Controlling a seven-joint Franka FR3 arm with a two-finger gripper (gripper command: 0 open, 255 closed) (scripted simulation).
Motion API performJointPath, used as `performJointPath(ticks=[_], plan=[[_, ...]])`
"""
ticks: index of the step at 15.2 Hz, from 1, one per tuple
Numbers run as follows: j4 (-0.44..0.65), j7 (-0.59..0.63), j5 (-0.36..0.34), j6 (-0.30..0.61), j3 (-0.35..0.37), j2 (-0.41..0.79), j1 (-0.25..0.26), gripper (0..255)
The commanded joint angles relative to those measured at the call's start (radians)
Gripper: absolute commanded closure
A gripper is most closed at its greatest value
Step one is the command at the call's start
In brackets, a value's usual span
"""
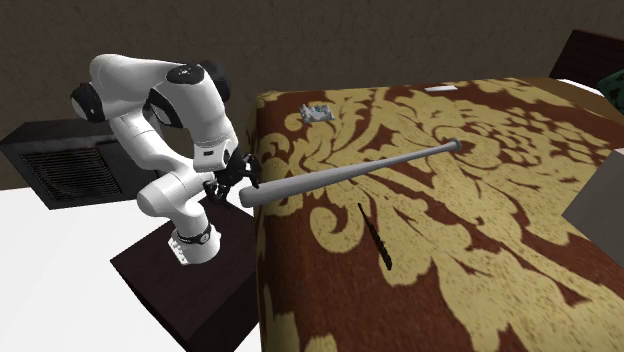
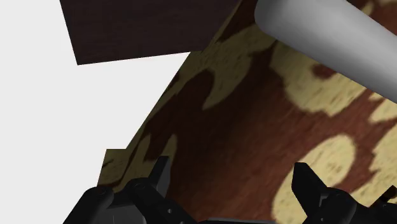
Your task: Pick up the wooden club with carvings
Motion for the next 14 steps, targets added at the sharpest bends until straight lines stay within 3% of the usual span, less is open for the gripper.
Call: performJointPath(ticks=[1, 8, 14], plan=[[0.0, 0.0, 0.0, 0.0, 0.0, 0.0, 0.0, 0], [-0.031, 0.287, 0.073, 0.157, 0.228, 0.056, 0.0, 0], [0.022, 0.541, 0.082, 0.287, 0.428, 0.192, -0.034, 0]])
